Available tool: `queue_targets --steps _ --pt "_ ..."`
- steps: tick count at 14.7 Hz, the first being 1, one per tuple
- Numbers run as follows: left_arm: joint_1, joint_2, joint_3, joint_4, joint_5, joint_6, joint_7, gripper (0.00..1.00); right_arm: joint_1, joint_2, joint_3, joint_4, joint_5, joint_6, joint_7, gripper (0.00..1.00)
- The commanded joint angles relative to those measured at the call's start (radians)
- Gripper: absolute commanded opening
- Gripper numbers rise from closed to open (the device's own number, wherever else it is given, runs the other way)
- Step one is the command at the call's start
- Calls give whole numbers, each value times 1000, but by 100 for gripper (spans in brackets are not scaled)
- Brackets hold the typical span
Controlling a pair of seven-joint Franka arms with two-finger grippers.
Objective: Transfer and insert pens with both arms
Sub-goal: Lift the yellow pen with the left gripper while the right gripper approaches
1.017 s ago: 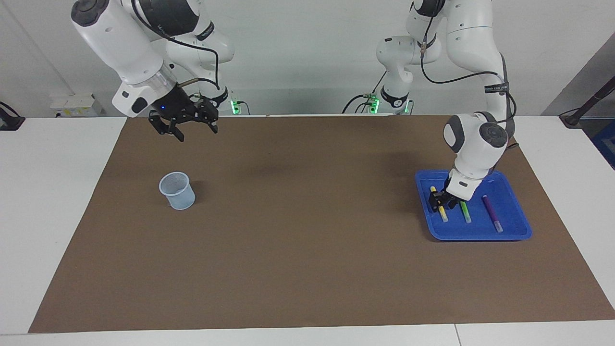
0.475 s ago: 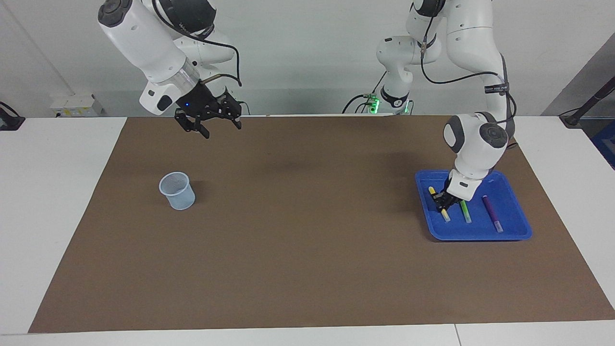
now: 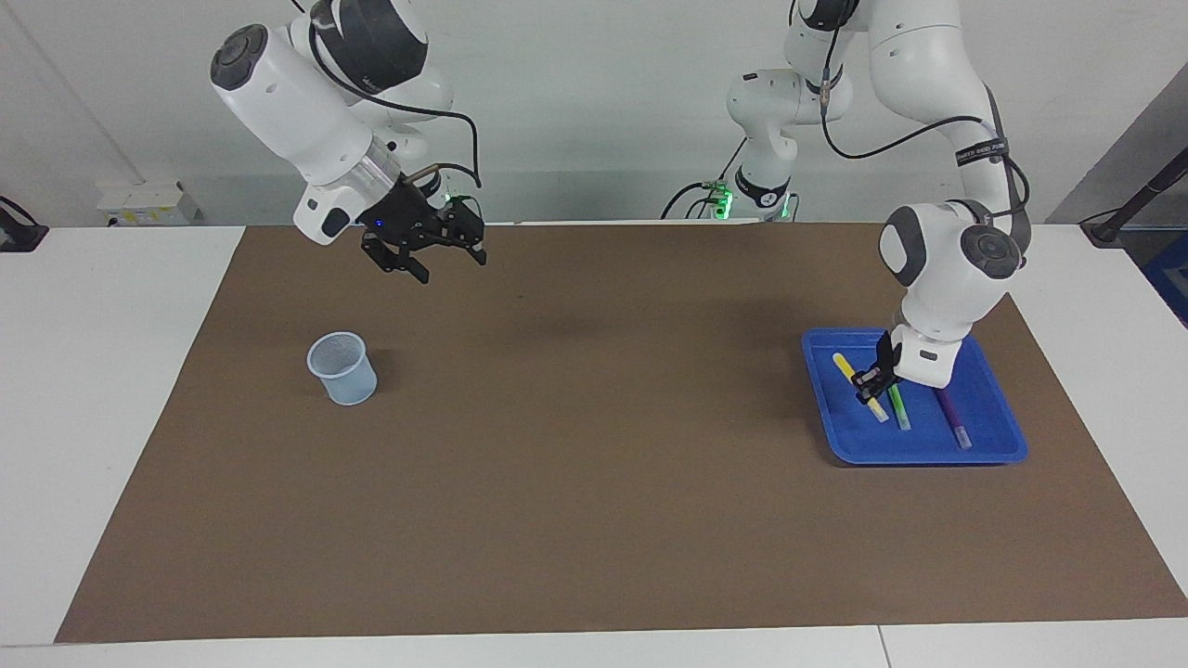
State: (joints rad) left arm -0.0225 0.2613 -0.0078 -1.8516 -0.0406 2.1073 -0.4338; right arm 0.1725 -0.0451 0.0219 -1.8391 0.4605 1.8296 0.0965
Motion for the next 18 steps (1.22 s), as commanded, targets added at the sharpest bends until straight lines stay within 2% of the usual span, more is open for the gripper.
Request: queue_targets --steps 1,5,9,11,13,16,18 --pt "-11 -19 5 83 -109 -140 -182 0 31 -21 0 -66 79 84 25 100" --pt "-63 -53 -17 89 -214 -165 -530 0 117 33 0 -92 199 244 97 100" --pt "-129 -71 -76 94 -323 -133 -889 0 209 122 -2 -91 387 419 124 100" --pt "-137 -85 -127 94 -367 -130 -1001 0 255 151 0 -88 400 497 150 100" --pt "-149 -90 -181 91 -389 -124 -1110 0 263 172 0 -80 415 511 151 100" --pt "-204 -88 -189 86 -389 -41 -1238 0 283 185 0 -74 458 531 150 100" --pt "-247 -91 -187 65 -389 -7 -1257 0 289 186 0 -69 486 531 152 98"
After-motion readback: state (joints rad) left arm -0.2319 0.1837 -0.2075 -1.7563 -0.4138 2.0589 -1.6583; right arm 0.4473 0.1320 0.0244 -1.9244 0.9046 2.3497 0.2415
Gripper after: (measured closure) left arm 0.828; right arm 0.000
